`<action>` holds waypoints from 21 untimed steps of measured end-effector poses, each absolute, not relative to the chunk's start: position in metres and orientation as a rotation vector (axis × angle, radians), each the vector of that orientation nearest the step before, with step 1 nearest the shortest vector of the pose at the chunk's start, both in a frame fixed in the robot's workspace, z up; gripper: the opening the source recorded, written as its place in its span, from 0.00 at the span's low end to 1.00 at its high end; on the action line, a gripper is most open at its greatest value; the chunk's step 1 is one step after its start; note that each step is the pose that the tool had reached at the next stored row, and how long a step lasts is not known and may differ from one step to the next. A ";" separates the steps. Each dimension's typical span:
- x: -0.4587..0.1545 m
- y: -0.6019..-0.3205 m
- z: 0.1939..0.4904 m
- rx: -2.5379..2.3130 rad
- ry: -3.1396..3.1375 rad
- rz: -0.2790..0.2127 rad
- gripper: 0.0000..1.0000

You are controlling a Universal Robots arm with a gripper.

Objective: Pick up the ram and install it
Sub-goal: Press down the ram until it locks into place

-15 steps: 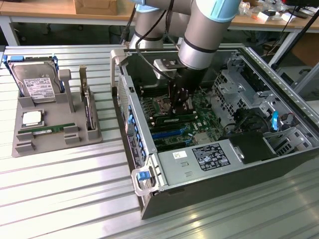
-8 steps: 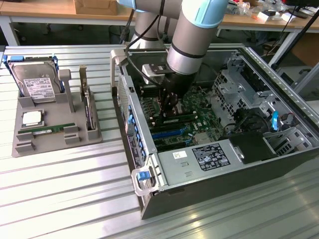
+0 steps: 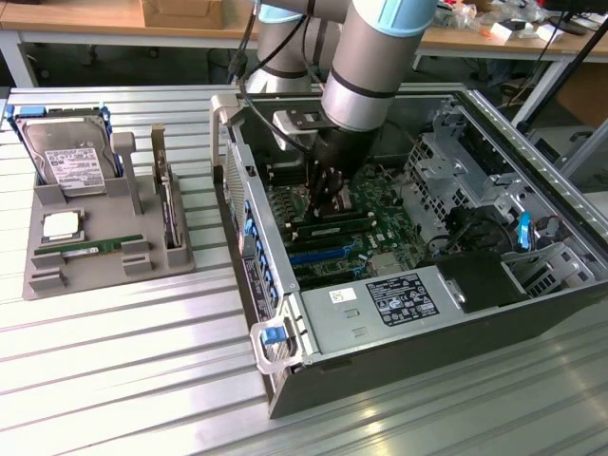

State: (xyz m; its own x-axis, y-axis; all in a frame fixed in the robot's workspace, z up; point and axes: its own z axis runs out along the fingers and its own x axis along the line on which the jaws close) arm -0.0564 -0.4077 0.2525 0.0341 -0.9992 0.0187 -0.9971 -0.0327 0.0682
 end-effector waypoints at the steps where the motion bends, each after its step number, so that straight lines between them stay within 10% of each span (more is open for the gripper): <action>1: -0.043 -0.408 0.253 2.211 -2.138 -0.057 0.10; 16: 0.103 -0.408 0.246 2.176 -2.103 -0.131 0.10; 21: 0.107 -0.408 0.283 2.176 -2.103 -0.132 0.10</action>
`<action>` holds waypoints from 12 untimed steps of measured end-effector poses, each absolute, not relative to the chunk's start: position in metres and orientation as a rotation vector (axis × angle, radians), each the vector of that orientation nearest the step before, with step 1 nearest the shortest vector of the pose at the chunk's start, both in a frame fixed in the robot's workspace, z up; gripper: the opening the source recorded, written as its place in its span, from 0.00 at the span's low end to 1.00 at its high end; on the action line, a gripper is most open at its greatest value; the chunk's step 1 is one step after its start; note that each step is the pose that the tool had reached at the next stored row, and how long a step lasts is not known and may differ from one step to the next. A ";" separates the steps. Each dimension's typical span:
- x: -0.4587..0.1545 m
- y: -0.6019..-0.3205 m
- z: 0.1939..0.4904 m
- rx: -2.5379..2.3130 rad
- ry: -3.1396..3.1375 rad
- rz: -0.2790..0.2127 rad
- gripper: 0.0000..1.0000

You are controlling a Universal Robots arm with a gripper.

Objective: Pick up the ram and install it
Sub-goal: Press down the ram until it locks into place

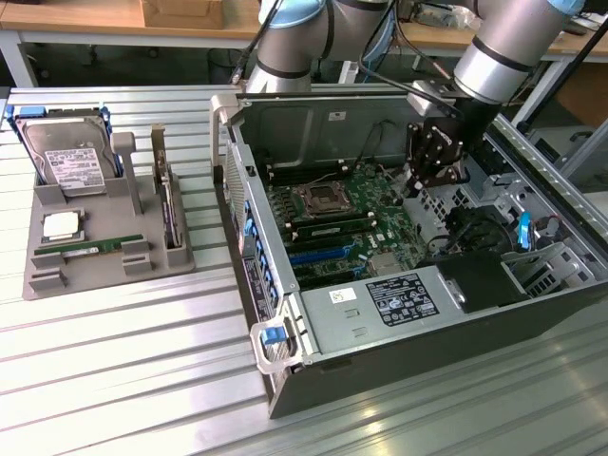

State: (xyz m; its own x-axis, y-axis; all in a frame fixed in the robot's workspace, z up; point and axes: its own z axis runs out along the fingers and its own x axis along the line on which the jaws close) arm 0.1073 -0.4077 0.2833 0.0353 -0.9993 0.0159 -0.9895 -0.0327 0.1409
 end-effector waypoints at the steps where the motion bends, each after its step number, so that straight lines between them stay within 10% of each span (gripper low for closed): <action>1: 0.107 -0.408 0.291 2.176 -2.103 -0.131 0.10; 12: 0.107 -0.408 0.293 2.200 -2.127 -0.089 0.10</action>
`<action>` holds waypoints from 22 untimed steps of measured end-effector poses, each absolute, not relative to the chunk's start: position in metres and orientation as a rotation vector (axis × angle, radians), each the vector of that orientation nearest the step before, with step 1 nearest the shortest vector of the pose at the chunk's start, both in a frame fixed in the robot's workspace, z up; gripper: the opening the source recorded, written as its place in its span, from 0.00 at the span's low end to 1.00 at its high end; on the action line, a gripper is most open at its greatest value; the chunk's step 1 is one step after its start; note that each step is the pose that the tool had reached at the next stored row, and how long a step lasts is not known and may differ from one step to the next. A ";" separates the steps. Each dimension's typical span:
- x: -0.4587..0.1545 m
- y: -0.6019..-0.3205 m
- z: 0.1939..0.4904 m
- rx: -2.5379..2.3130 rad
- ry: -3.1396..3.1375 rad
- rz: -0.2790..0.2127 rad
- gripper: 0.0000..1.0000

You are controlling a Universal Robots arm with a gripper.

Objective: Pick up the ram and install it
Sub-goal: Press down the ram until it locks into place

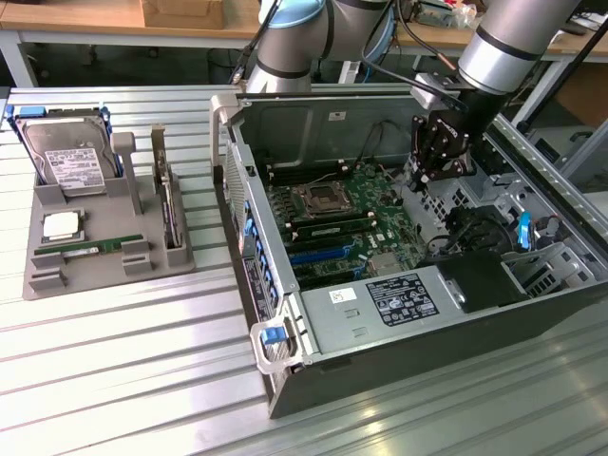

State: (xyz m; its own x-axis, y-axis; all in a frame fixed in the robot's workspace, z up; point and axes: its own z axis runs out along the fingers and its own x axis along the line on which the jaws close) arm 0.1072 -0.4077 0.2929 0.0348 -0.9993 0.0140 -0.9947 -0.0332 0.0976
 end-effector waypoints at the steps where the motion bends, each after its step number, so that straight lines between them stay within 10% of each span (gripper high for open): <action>1: 0.107 -0.408 0.293 2.200 -2.127 -0.089 0.10; 22: 0.107 -0.408 0.289 2.024 -2.301 -0.097 0.10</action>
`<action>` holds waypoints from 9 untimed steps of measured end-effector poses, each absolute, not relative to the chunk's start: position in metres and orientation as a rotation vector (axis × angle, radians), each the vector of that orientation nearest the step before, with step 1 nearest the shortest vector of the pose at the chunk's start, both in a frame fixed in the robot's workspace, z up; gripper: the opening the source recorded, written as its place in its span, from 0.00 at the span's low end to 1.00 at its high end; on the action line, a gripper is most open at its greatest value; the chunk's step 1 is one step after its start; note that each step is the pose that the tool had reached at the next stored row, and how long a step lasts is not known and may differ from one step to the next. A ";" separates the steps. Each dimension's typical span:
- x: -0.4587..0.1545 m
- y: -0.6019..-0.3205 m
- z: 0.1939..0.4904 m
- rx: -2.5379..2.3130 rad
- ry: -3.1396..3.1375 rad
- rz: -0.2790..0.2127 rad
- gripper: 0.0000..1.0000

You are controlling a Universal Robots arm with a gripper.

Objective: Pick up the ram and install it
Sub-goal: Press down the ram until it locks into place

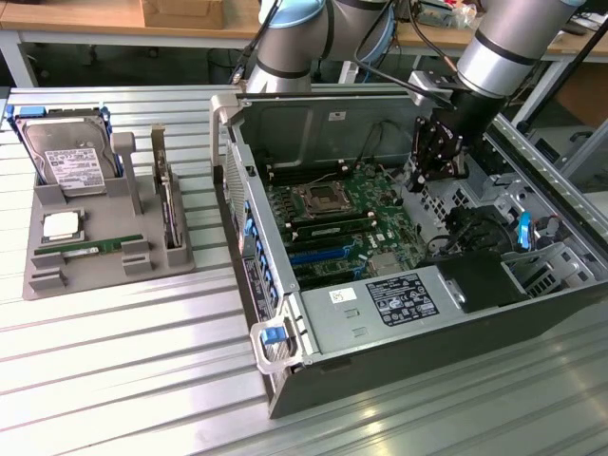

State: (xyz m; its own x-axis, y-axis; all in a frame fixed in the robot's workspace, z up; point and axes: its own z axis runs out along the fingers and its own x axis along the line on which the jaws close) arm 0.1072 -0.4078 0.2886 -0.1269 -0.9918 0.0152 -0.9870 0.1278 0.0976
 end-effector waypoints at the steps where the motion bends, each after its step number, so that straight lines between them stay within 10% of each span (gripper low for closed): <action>1: 0.107 -0.408 0.288 2.019 -2.305 -0.098 0.10; 9: 0.107 -0.408 0.287 1.989 -2.332 -0.099 0.10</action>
